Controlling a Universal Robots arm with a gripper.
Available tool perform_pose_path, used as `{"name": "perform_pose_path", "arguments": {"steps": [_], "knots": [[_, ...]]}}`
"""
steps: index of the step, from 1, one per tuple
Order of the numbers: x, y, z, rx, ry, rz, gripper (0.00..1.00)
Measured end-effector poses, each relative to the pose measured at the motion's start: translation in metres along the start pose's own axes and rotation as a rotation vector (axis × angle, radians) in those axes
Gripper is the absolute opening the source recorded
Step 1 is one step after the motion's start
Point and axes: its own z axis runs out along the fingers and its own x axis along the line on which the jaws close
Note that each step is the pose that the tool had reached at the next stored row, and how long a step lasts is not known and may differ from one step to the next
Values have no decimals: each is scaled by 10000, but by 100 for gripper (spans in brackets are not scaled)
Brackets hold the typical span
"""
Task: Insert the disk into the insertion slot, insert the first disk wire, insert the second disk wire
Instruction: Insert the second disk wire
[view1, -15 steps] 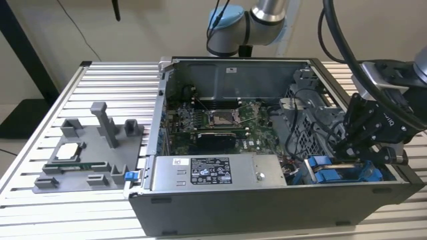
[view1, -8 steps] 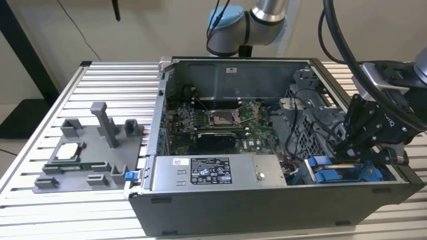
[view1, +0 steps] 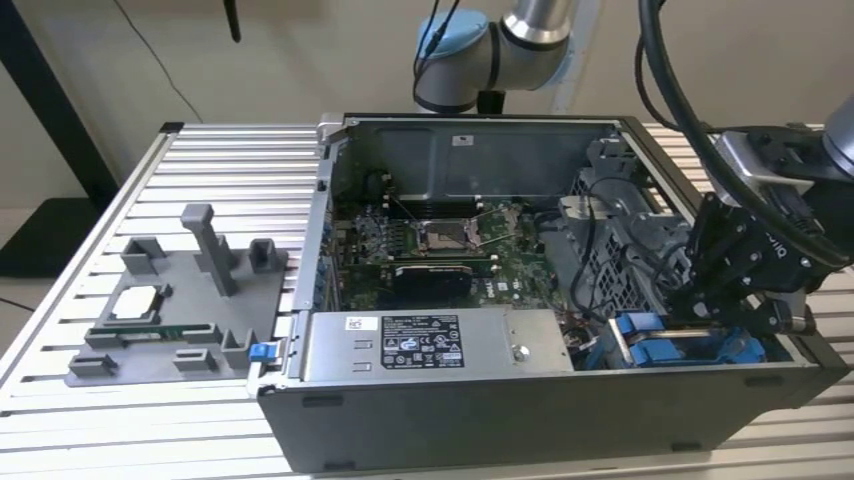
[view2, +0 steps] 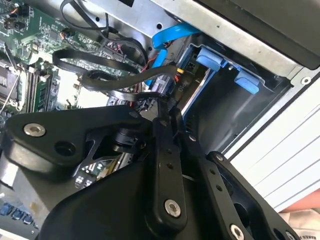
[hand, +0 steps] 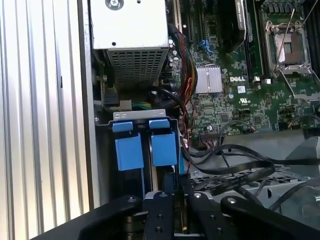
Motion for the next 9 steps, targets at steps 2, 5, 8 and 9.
{"name": "perform_pose_path", "arguments": {"steps": [2,5,8,9], "knots": [[-13,15,-92,-1,13,2,100],[-27,31,-191,-1,13,2,100],[-40,46,-287,-1,13,2,100],[-45,51,-319,0,14,3,100]]}}
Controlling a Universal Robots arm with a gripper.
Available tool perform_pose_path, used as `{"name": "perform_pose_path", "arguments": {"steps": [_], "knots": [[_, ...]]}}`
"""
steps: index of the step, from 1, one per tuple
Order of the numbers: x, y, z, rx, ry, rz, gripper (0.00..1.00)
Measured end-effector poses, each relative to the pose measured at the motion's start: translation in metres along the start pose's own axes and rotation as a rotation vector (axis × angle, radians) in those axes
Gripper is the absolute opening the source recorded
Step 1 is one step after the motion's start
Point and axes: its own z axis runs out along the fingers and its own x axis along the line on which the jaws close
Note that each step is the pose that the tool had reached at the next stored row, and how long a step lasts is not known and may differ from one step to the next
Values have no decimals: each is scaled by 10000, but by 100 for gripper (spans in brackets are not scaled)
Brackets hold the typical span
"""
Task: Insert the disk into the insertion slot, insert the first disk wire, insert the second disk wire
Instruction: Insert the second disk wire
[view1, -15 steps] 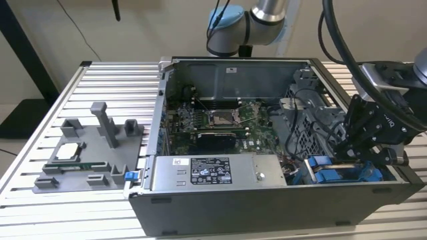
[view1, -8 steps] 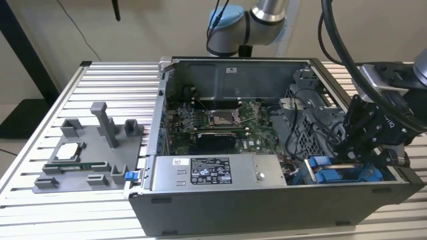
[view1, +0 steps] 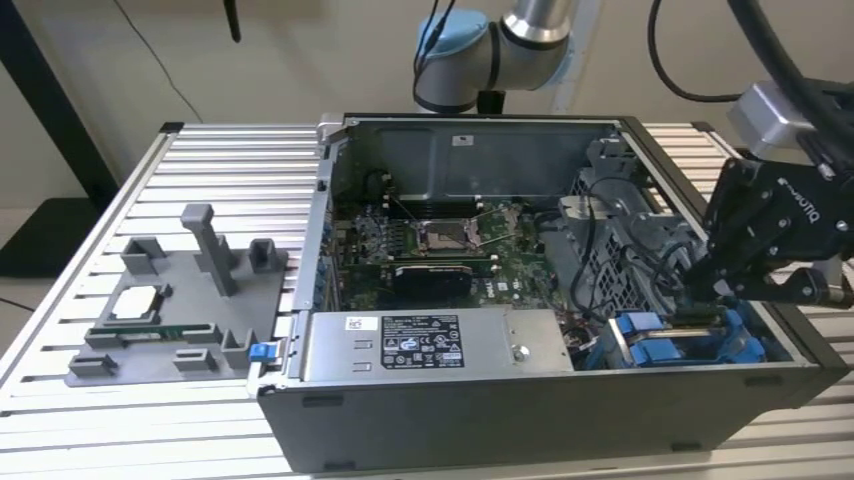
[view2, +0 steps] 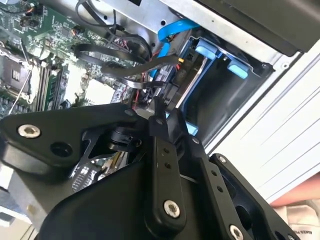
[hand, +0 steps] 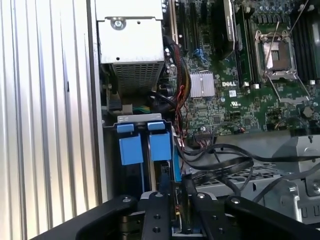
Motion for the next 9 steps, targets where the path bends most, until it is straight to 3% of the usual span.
{"name": "perform_pose_path", "arguments": {"steps": [5,9], "knots": [[-17,20,-129,0,-1,1,100],[-19,22,-139,-1,-4,1,100]]}}
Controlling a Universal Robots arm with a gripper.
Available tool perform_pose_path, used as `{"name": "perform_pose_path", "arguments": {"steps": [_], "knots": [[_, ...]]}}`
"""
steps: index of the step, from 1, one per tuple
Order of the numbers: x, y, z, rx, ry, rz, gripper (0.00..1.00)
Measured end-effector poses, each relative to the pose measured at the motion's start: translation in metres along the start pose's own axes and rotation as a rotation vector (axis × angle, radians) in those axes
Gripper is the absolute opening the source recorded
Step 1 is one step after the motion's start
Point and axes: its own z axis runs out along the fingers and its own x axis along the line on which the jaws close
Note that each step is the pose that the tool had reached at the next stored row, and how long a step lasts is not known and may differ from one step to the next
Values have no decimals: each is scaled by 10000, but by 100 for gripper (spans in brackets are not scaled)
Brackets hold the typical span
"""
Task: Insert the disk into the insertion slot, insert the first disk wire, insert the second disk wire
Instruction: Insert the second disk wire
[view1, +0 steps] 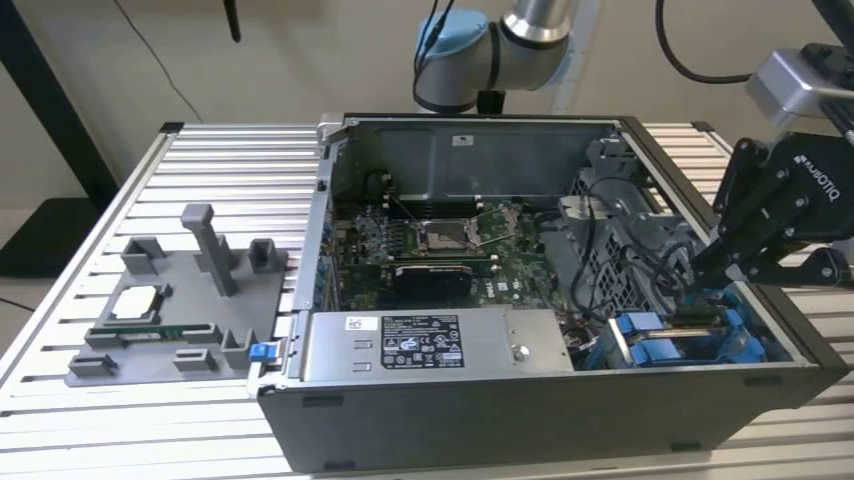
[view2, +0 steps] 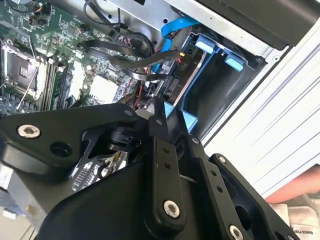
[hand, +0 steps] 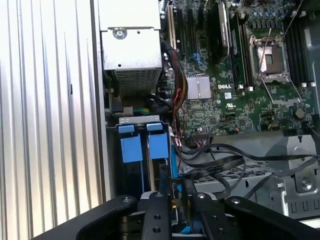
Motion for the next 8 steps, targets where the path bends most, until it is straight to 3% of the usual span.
{"name": "perform_pose_path", "arguments": {"steps": [8], "knots": [[-1,1,-7,1,3,0,100]]}}
